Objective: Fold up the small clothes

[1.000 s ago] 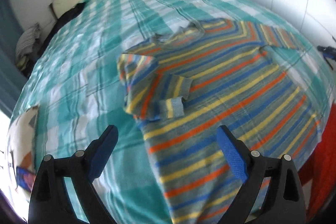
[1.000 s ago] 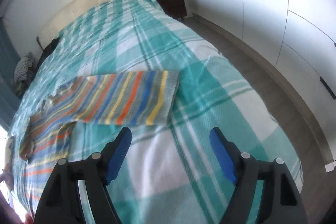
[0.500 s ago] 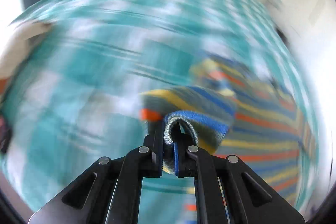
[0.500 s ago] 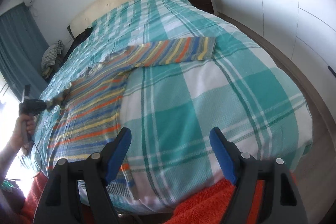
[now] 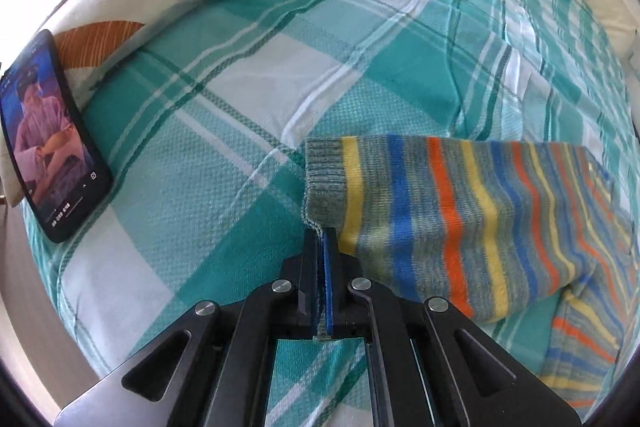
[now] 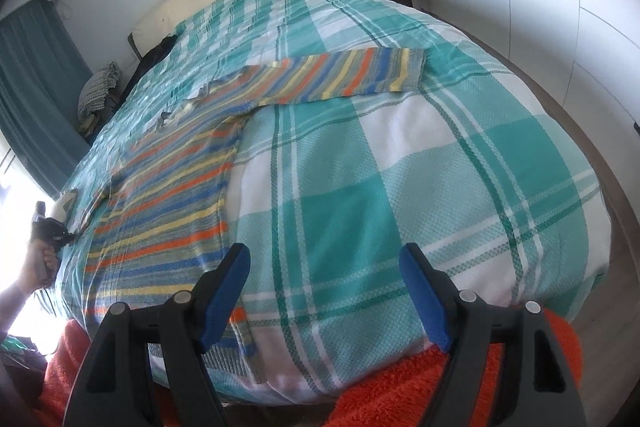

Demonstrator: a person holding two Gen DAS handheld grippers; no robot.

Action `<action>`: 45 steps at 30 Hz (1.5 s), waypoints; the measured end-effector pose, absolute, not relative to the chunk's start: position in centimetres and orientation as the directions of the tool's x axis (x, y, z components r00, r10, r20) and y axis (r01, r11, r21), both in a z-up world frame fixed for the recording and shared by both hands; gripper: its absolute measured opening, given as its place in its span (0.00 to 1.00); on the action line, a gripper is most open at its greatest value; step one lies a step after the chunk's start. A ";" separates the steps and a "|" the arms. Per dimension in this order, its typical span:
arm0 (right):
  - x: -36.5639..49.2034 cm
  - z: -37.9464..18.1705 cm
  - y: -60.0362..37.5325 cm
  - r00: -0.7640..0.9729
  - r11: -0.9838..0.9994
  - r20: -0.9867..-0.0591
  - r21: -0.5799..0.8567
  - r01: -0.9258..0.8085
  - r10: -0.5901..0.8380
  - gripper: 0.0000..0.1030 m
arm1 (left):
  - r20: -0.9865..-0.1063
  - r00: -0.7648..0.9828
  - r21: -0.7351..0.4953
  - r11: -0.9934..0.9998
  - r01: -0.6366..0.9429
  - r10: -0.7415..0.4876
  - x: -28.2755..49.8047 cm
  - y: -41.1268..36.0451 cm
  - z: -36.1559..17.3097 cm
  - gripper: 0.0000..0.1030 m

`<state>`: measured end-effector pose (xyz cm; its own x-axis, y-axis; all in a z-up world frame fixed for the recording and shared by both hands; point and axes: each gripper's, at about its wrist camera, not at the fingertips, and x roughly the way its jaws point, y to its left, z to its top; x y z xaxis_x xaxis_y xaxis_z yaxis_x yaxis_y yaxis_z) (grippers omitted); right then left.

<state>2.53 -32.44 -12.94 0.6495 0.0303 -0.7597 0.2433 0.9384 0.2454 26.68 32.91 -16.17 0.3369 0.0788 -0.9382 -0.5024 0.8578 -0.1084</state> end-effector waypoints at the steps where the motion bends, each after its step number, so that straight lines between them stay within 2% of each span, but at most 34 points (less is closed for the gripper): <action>1: 2.5 -12.9 -32.5 0.647 0.936 -0.762 0.246 0.251 0.027 0.74 | -0.938 0.336 -0.100 0.861 -0.498 0.085 26.6 32.9 -16.3 0.00; 3: 2.5 -13.1 -32.8 0.639 0.933 -0.769 0.242 0.267 0.016 0.74 | -0.933 0.352 -0.114 0.870 -0.480 0.072 26.3 33.1 -16.1 0.01; 6: 2.6 -13.2 -32.9 0.633 0.930 -0.774 0.237 0.280 0.007 0.74 | -0.934 0.311 -0.026 0.833 -0.553 0.178 25.7 35.0 -16.2 0.02; 9: 2.7 -13.2 -33.0 0.624 0.931 -0.782 0.221 0.291 -0.009 0.74 | -0.933 0.314 -0.038 0.823 -0.567 0.173 23.5 36.4 -15.4 0.04; 10: 2.8 -13.2 -33.0 0.622 0.930 -0.783 0.218 0.295 -0.014 0.74 | -0.925 0.342 -0.051 0.837 -0.545 0.167 22.5 35.9 -14.6 0.19; 11: 2.9 -13.2 -33.1 0.620 0.929 -0.784 0.215 0.300 -0.019 0.74 | -0.914 0.376 -0.070 0.853 -0.517 0.154 21.4 35.0 -13.9 0.45; 12: 3.1 -13.1 -33.2 0.620 0.928 -0.784 0.213 0.305 -0.024 0.75 | -0.902 0.410 -0.090 0.870 -0.485 0.135 20.1 34.0 -13.3 0.58; 13: 3.5 -13.1 -33.3 0.621 0.927 -0.783 0.209 0.312 -0.033 0.75 | -0.888 0.446 -0.112 0.888 -0.446 0.112 18.9 32.3 -12.7 0.77; 14: 4.1 -13.1 -33.4 0.623 0.928 -0.781 0.200 0.315 -0.043 0.79 | -0.875 0.476 -0.128 0.904 -0.407 0.091 17.8 30.7 -12.4 0.83; 18: 7.3 -13.3 -33.6 0.630 0.940 -0.769 0.130 0.314 -0.104 0.80 | -0.875 0.483 -0.169 0.957 -0.238 -0.034 16.1 24.0 -13.8 0.83; 20: 9.1 -13.7 -33.8 0.626 0.942 -0.768 0.096 0.323 -0.136 0.80 | -0.878 0.477 -0.144 0.972 -0.184 -0.040 16.1 21.6 -15.0 0.85; 23: 11.2 -15.3 -34.5 0.603 0.937 -0.779 0.061 0.344 -0.171 0.80 | -0.871 0.491 -0.082 0.981 -0.175 0.015 16.5 20.2 -16.0 0.96; 25: 11.9 -17.0 -35.2 0.564 0.928 -0.806 0.053 0.368 -0.178 0.81 | -0.867 0.498 -0.077 0.981 -0.177 0.022 16.5 20.0 -16.2 0.99; 27: 11.5 -18.1 -35.3 0.580 0.930 -0.796 0.060 0.363 -0.175 0.84 | -0.857 0.515 -0.067 0.985 -0.161 0.026 15.8 19.8 -16.5 0.99; 29: 10.8 -18.6 -34.5 0.615 0.941 -0.768 0.052 0.336 -0.177 0.93 | -0.835 0.550 -0.068 0.988 -0.138 0.020 15.0 19.6 -17.0 0.99; 33: 10.8 -18.9 -34.1 0.612 0.947 -0.771 0.037 0.320 -0.176 1.00 | -0.826 0.563 -0.077 0.987 -0.140 0.016 15.2 19.7 -17.4 1.00; 45: 11.0 -19.2 -33.9 0.609 0.949 -0.771 0.017 0.315 -0.188 1.00 | -0.824 0.565 -0.069 0.987 -0.143 0.024 15.2 19.6 -17.5 1.00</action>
<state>11.03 -33.92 -19.23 0.6088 -0.1884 -0.7706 0.3148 0.9490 0.0168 15.19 19.57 -17.47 0.5654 0.0245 -0.8244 -0.1429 0.9874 -0.0687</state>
